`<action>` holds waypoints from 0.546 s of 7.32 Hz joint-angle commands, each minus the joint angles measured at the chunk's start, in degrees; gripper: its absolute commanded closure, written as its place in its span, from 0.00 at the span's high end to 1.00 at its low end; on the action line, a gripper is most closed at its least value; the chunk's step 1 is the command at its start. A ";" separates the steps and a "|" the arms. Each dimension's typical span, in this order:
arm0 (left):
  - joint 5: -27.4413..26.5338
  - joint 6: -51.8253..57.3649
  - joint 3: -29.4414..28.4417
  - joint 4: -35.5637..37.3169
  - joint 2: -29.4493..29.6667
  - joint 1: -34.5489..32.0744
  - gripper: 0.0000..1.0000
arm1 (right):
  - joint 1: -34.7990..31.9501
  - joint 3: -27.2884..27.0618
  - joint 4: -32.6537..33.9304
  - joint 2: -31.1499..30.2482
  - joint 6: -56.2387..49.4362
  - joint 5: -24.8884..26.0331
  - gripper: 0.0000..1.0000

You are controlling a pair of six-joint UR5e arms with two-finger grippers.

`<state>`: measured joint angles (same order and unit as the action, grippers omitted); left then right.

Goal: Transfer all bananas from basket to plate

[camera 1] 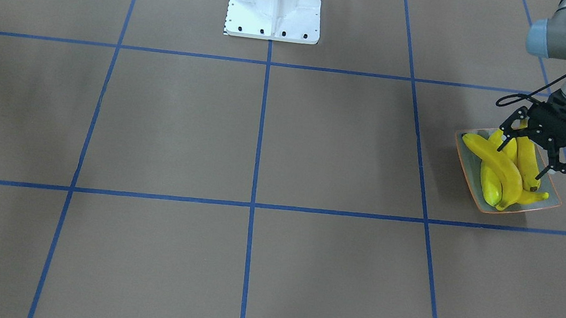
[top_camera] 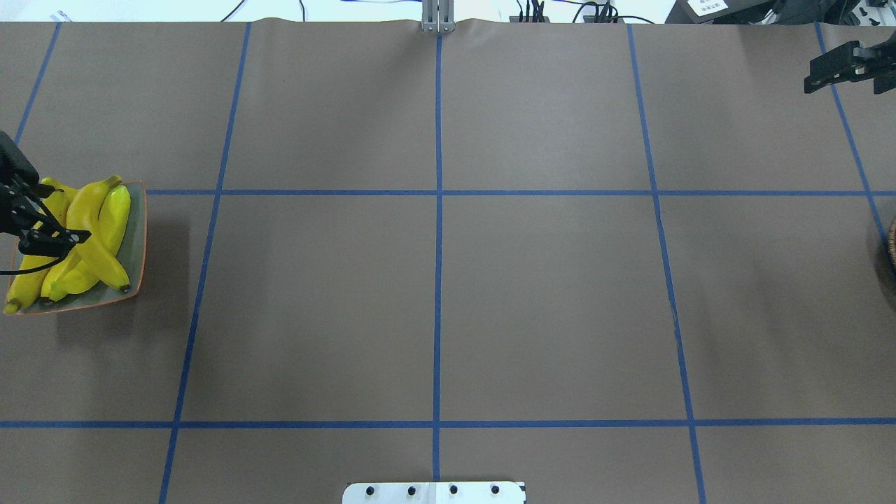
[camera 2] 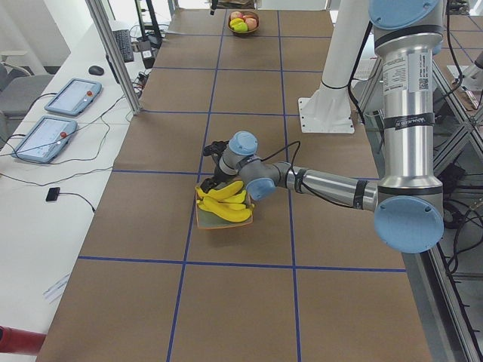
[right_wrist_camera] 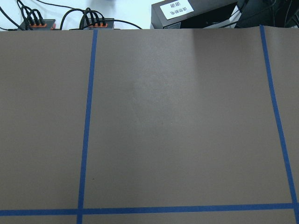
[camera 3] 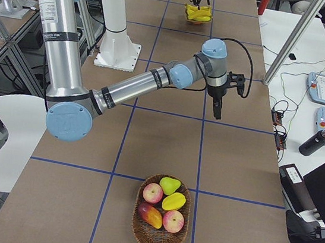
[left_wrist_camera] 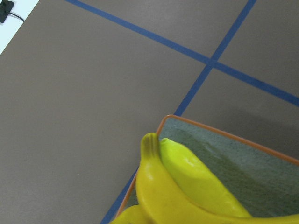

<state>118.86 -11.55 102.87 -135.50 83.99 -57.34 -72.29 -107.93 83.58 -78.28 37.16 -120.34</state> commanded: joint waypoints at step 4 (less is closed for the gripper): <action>16.58 15.80 3.83 45.57 6.69 -25.14 1.00 | -3.37 0.00 0.87 -2.82 -5.91 -2.08 1.00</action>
<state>134.72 -6.14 106.16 -104.05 88.05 -75.79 -73.85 -107.93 83.93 -79.47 35.23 -121.15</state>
